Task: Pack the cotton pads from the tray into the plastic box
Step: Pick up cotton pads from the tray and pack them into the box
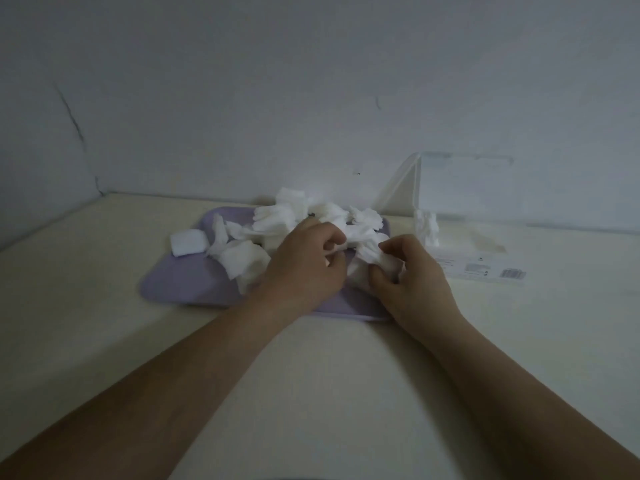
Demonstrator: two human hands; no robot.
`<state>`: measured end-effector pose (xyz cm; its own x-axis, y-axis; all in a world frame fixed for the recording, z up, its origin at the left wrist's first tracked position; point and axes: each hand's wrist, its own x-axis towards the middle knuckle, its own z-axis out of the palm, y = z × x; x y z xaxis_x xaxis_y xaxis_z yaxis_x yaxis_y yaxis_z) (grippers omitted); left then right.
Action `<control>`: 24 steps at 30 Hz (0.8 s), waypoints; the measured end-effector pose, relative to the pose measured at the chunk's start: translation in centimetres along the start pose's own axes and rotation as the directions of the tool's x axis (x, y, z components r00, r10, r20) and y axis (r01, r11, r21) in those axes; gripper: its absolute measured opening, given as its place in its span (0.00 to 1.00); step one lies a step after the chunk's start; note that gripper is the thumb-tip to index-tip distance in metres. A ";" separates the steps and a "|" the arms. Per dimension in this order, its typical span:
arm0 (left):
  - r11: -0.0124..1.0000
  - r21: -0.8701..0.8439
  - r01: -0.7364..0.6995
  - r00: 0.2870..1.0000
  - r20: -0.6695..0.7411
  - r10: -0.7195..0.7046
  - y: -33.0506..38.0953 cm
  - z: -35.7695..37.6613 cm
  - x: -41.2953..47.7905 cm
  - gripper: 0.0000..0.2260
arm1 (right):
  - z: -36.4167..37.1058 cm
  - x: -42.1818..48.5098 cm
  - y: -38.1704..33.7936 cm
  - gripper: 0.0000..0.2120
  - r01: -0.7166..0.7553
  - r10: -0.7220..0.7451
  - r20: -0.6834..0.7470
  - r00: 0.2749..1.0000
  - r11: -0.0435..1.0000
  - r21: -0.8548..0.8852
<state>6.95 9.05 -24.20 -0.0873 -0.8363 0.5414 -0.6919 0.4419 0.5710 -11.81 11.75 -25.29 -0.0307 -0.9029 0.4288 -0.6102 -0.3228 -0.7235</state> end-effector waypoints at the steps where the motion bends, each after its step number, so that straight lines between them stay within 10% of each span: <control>1: 0.992 0.108 -0.059 0.998 -0.032 0.063 0.0 -0.4 0.5 0.08 | 0.0 0.0 0.0 0.13 -0.015 0.015 -0.014 1.000 1.000 0.021; 10: 0.935 0.345 -0.080 0.895 0.438 -0.085 1.2 -0.8 3.5 0.07 | 0.0 -0.1 -0.1 0.28 0.034 -0.029 0.119 0.992 0.999 -0.038; 17: 0.970 0.210 -0.125 0.955 0.291 0.060 -0.5 -1.5 1.1 0.06 | 0.3 0.0 0.2 0.22 0.053 -0.049 0.067 0.997 0.997 -0.053; 24: 0.988 -0.003 0.152 0.988 0.011 -0.152 -2.0 -2.0 0.7 0.15 | 0.3 0.1 0.2 0.22 0.011 -0.011 0.006 1.000 1.000 -0.018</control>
<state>9.69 8.20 -23.71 0.0109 -0.8971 0.4416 -0.6946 0.3109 0.6487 -11.73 11.48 -25.58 -0.0191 -0.9008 0.4338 -0.6244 -0.3281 -0.7088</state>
